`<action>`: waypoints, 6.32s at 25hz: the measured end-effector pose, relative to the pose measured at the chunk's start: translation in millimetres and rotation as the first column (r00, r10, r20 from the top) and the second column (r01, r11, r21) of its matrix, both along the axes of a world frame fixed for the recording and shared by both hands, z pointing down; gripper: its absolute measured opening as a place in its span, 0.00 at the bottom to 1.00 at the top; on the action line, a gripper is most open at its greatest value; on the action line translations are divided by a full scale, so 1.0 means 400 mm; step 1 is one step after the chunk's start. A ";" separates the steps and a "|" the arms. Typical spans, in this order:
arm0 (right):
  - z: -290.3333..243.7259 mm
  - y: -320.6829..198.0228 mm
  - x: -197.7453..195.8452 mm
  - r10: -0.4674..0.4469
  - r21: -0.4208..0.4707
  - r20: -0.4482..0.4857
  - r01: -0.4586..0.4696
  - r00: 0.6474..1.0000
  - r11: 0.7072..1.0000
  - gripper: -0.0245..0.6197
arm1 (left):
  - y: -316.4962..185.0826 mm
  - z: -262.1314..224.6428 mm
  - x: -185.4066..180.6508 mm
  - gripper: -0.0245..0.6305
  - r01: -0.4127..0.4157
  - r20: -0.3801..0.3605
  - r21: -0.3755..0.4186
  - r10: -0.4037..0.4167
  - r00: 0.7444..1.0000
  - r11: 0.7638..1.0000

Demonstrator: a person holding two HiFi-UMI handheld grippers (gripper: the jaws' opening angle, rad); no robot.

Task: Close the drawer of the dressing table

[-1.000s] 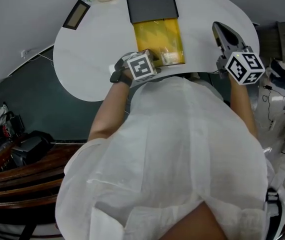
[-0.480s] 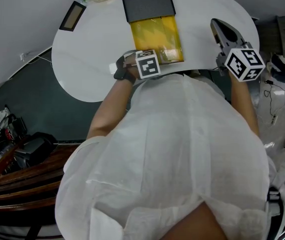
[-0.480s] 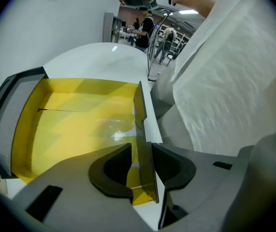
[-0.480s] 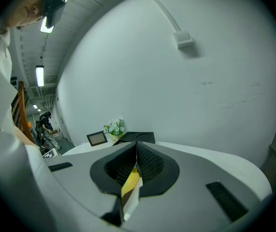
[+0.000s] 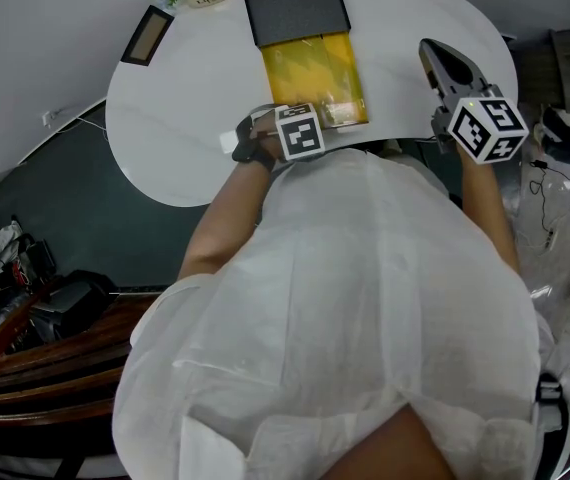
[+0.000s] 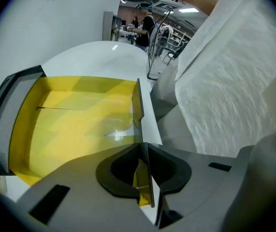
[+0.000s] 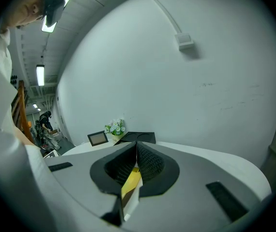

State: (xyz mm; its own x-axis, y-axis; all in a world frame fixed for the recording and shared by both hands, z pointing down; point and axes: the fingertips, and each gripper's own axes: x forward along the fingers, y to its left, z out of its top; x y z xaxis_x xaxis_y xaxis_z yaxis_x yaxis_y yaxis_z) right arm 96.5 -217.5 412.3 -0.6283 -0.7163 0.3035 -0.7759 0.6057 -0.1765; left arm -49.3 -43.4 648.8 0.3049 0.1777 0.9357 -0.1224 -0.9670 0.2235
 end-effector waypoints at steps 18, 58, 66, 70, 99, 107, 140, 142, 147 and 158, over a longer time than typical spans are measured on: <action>0.004 0.016 0.006 0.018 -0.008 0.006 -0.018 1.000 1.000 0.05 | -0.014 -0.050 -0.017 0.10 0.010 -0.005 0.063 -0.010 1.000 0.998; 0.021 -0.005 0.027 0.036 -0.028 -0.001 -0.036 0.999 0.999 0.05 | -0.222 -0.052 -0.058 0.09 0.070 0.019 0.140 -0.073 0.997 0.988; 0.018 -0.012 0.020 0.032 -0.030 -0.006 -0.032 0.999 0.999 0.05 | -0.210 -0.049 -0.060 0.09 0.059 0.021 0.145 -0.063 0.998 0.988; 0.022 -0.012 0.013 0.026 -0.037 -0.008 -0.027 1.000 0.999 0.05 | -0.215 -0.056 -0.062 0.09 0.075 0.011 0.167 -0.078 0.997 0.983; 0.022 -0.023 0.011 0.011 -0.044 -0.008 -0.011 1.000 0.999 0.05 | -0.376 -0.090 -0.096 0.22 0.105 0.038 0.455 -0.137 0.990 0.884; 0.026 -0.003 0.007 0.014 -0.038 -0.007 -0.014 1.000 0.999 0.05 | -0.412 -0.119 -0.118 0.50 0.084 0.043 0.571 -0.132 0.990 0.817; 0.027 -0.011 0.015 0.022 -0.043 -0.014 -0.023 1.000 0.999 0.05 | -0.528 -0.135 -0.131 0.21 0.127 0.015 0.402 -0.145 0.989 0.907; 0.027 -0.011 0.013 0.019 -0.044 -0.015 -0.019 1.000 0.999 0.05 | -0.528 -0.136 -0.129 0.21 0.130 0.014 0.398 -0.148 0.989 0.908; 0.027 -0.006 0.007 0.015 -0.042 -0.015 -0.015 1.000 0.999 0.05 | -0.523 -0.137 -0.127 0.22 0.136 0.005 0.400 -0.150 0.989 0.906; 0.028 -0.007 -0.008 0.002 -0.038 -0.018 -0.003 1.000 0.999 0.05 | -0.532 -0.130 -0.128 0.22 0.158 -0.030 0.425 -0.161 0.986 0.891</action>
State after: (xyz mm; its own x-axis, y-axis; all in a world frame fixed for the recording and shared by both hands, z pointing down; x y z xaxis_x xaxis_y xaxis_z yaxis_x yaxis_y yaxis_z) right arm 93.2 -220.4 423.4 -0.6209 -0.7054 0.3418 -0.7805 0.5970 -0.1857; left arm -100.6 -256.1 596.8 0.2900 -0.2879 0.9127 -0.2832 -0.9368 -0.2055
